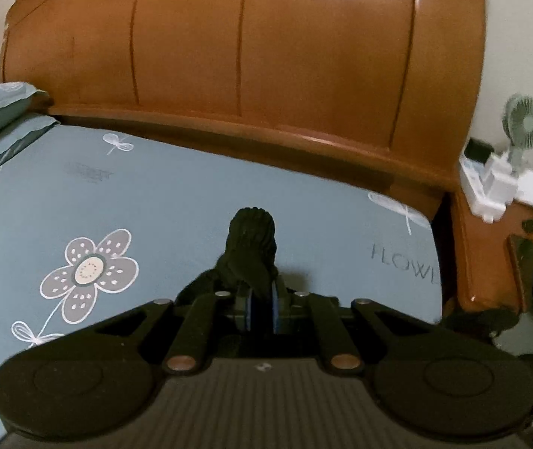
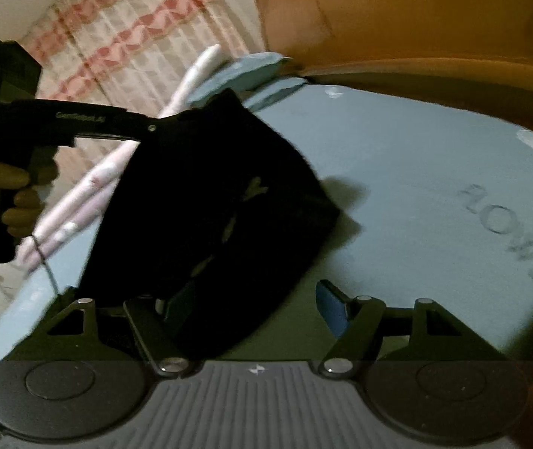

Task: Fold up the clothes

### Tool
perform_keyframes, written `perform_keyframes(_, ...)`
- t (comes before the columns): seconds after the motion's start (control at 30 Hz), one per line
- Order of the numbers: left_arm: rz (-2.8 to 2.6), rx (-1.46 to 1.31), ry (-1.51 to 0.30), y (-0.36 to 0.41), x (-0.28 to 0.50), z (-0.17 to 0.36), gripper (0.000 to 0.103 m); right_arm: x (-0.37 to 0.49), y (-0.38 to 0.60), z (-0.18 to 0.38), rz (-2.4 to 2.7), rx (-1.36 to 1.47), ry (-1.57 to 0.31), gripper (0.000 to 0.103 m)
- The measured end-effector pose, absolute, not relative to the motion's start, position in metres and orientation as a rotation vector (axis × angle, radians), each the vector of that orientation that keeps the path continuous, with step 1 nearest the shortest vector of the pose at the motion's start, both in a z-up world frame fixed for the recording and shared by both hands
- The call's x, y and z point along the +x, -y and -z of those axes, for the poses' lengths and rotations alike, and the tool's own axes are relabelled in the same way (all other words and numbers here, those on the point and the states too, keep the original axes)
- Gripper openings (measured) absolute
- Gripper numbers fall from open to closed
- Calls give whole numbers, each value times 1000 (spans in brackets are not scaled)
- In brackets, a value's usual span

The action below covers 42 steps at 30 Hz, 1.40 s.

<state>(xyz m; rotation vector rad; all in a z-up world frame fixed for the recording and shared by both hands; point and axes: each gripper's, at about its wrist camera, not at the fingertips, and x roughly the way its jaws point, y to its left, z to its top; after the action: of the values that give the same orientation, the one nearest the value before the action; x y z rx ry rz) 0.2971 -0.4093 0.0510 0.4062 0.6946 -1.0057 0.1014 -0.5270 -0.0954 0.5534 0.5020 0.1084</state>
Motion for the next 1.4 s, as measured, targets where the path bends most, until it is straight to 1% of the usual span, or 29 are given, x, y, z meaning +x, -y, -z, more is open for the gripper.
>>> perform_keyframes(0.03, 1008, 400, -693, 407, 299, -54, 7, 107, 527, 95, -143, 566, -500, 80)
perform_keyframes(0.17, 1015, 375, -688, 398, 307, -65, 7, 132, 525, 93, -287, 597, -486, 84)
perform_keyframes(0.37, 1029, 342, -709, 391, 319, -78, 7, 181, 525, 99, -419, 573, -512, 88)
perform_keyframes(0.5, 1028, 347, -719, 390, 325, -80, 7, 218, 513, 101, -497, 462, -571, 90)
perform_keyframes(0.63, 1036, 349, -726, 392, 327, -79, 7, 247, 506, 99, -508, 375, -551, 90)
perform_keyframes(0.73, 1042, 351, -732, 393, 328, -77, 7, 264, 509, 104, -399, 295, -571, 90)
perform_keyframes(0.97, 1055, 355, -747, 397, 328, -70, 7, 213, 516, 92, -297, 270, -539, 90)
perform_keyframes(1.0, 1060, 359, -747, 397, 327, -69, 7, 205, 517, 90, -283, 267, -534, 91)
perform_keyframes(1.07, 1070, 367, -746, 399, 324, -68, 7, 190, 519, 86, -254, 260, -525, 99)
perform_keyframes(1.17, 1091, 377, -751, 406, 318, -65, 7, 168, 522, 81, -211, 249, -511, 101)
perform_keyframes(1.3, 1136, 403, -765, 418, 305, -55, 7, 133, 545, 71, -111, 336, -460, 102)
perform_keyframes(1.4, 1170, 434, -791, 431, 295, -41, 7, 120, 554, 68, -24, 355, -463, 102)
